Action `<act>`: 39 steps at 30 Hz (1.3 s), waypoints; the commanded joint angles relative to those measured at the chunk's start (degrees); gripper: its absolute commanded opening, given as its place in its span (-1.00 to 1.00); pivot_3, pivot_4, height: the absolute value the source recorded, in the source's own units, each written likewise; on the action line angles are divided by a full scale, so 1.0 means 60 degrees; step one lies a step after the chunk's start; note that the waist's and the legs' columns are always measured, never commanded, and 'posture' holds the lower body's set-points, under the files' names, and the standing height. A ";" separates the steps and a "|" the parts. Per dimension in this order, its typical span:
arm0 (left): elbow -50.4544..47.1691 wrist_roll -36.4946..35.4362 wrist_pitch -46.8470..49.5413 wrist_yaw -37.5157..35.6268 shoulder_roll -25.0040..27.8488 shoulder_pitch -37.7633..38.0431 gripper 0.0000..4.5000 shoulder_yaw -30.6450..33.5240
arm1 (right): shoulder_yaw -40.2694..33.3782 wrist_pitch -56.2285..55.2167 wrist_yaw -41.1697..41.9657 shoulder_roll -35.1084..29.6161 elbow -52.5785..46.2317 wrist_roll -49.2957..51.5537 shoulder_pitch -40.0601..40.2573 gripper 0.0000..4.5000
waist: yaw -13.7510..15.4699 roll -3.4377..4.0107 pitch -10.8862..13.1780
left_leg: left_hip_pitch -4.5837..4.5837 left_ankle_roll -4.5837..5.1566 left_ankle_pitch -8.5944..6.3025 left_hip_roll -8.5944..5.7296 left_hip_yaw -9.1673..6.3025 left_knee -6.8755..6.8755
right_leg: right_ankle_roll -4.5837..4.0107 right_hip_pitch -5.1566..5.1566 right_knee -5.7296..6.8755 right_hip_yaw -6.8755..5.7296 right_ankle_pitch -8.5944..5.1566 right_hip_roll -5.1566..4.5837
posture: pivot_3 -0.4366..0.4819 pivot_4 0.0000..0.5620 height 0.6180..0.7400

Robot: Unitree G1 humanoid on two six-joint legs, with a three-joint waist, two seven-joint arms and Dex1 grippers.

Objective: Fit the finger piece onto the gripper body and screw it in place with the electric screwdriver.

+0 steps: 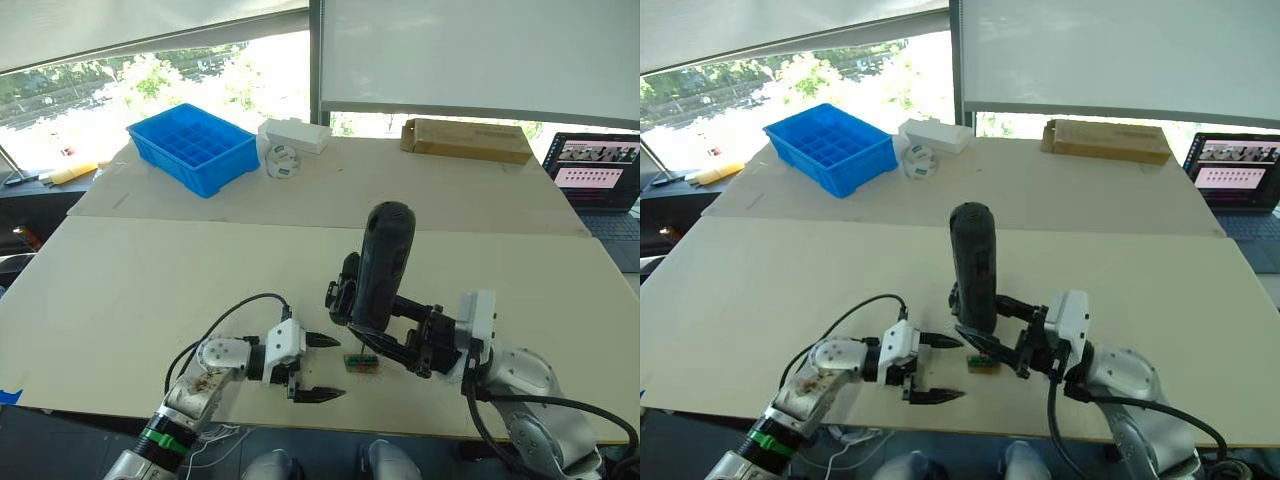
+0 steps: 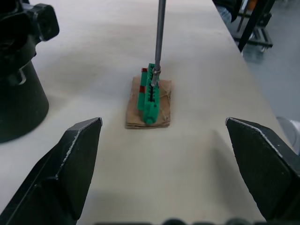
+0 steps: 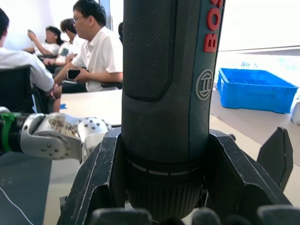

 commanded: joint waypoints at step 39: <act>0.0553 -0.2651 0.0476 -0.1976 0.1609 -0.1230 0.98 0.3211 | -0.2873 0.3592 -0.3311 -0.2295 -0.0773 0.5810 -0.4542 -0.15 | -0.0027 -0.0008 0.0019 | -0.0031 -0.0016 0.0010 -0.0010 0.0030 0.0015 | 0.0003 -0.0023 -0.0002 -0.0029 0.0001 0.0043 | -0.05 -0.47 1.00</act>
